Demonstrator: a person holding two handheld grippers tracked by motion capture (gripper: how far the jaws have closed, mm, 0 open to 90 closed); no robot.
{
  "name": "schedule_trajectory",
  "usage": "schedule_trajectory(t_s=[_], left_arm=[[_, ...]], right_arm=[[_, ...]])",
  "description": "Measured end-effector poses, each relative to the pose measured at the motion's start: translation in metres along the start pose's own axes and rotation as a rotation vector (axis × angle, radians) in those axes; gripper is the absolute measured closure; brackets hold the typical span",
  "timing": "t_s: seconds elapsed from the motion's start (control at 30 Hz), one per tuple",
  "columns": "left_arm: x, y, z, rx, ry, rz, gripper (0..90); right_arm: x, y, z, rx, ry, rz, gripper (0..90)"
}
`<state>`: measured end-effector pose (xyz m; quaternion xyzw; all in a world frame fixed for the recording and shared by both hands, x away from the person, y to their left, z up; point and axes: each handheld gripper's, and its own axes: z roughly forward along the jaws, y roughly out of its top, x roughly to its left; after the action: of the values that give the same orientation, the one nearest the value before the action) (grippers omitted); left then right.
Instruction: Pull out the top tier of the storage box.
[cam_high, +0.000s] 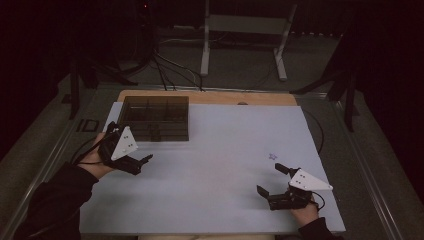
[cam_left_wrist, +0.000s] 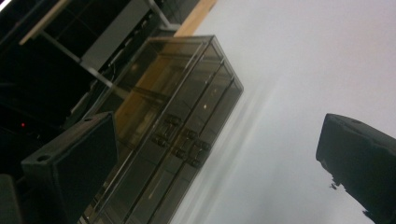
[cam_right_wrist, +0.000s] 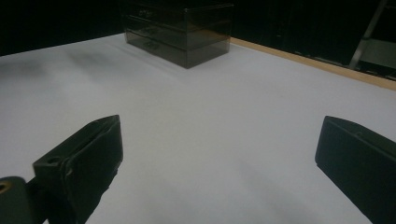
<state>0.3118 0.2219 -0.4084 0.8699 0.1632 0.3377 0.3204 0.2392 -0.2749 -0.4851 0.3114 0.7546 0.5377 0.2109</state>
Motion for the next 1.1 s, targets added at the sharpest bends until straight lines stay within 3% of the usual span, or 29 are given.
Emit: schedule_trajectory(t_s=[0.3, 0.5, 0.6, 0.77, 0.83, 0.93, 1.0, 1.1], left_arm=[[-0.003, -0.001, 0.017, 0.103, 0.018, 0.079, 0.0], [-0.003, 0.0, 0.027, 0.157, 0.034, 0.107, 0.0], [-0.003, 0.0, 0.032, 0.188, 0.02, 0.105, 0.0], [-0.004, 0.0, 0.04, 0.24, 0.037, 0.128, 0.0], [-0.003, 0.001, 0.043, 0.269, 0.051, 0.134, 0.0], [-0.002, 0.003, 0.049, 0.359, 0.035, 0.112, 0.0], [-0.002, 0.004, 0.053, 0.404, 0.028, 0.125, 0.0], [-0.003, 0.005, 0.056, 0.416, 0.041, 0.133, 0.0]], right_arm=[[0.0, 0.0, 0.0, 0.0, 0.002, 0.004, 1.0], [0.0, 0.0, 0.0, 0.0, 0.004, 0.003, 0.9], [0.0, 0.0, 0.0, -0.001, 0.005, 0.008, 1.0], [0.0, 0.0, 0.0, 0.001, 0.006, 0.009, 1.0], [0.0, 0.0, 0.0, 0.0, 0.007, 0.009, 0.9], [0.0, 0.0, 0.0, 0.0, 0.006, 0.01, 1.0], [0.0, 0.0, 0.0, 0.0, 0.007, 0.011, 1.0], [0.0, 0.0, 0.0, -0.001, 0.008, 0.01, 1.0]])
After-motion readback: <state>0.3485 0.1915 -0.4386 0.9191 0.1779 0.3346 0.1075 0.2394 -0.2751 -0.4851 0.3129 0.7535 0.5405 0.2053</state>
